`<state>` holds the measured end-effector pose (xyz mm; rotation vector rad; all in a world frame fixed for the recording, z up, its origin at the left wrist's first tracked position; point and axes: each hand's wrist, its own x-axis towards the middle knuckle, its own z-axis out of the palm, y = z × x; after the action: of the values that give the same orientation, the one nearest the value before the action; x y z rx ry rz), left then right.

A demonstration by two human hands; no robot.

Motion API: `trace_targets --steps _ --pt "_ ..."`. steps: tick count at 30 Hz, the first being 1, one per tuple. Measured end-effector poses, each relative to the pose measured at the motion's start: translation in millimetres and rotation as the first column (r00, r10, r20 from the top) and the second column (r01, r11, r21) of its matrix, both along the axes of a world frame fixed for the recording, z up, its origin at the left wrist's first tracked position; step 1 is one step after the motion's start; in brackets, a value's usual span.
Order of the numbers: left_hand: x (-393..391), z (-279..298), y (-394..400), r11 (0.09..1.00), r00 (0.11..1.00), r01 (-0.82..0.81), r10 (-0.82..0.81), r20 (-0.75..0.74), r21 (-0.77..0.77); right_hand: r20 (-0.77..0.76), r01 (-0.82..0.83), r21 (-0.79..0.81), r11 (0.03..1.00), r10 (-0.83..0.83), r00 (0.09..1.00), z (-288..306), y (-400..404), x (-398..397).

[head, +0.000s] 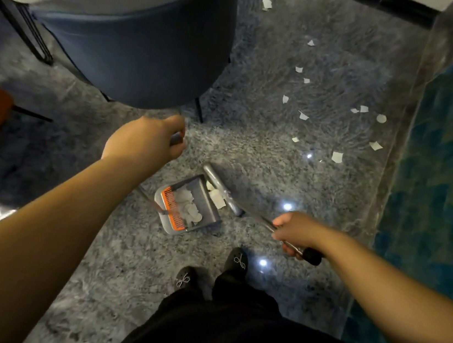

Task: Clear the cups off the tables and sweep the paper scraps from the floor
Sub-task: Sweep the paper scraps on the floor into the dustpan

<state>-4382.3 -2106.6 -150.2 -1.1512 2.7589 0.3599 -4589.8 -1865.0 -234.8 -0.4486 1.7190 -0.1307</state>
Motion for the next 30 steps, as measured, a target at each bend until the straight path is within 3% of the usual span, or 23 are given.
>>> trace_targets --steps 8,15,23,30 --pt "7 3 -12 1.0 1.0 -0.019 0.019 -0.013 0.013 0.091 0.13 -0.011 0.992 -0.128 0.988 7 -6 17" --pt "-18 22 -32 0.999 0.991 -0.022 0.027 -0.13 0.038 0.024 0.262 -0.042 0.964 -0.262 0.965 28 -11 1" --pt "-80 37 -47 0.992 0.969 0.02 0.011 -0.246 0.121 -0.029 0.508 -0.121 0.853 -0.515 0.857 43 -17 -32" --pt "-169 37 -55 0.989 0.957 0.119 -0.092 -0.276 0.085 -0.08 0.63 -0.234 0.74 -0.661 0.746 52 -9 -93"
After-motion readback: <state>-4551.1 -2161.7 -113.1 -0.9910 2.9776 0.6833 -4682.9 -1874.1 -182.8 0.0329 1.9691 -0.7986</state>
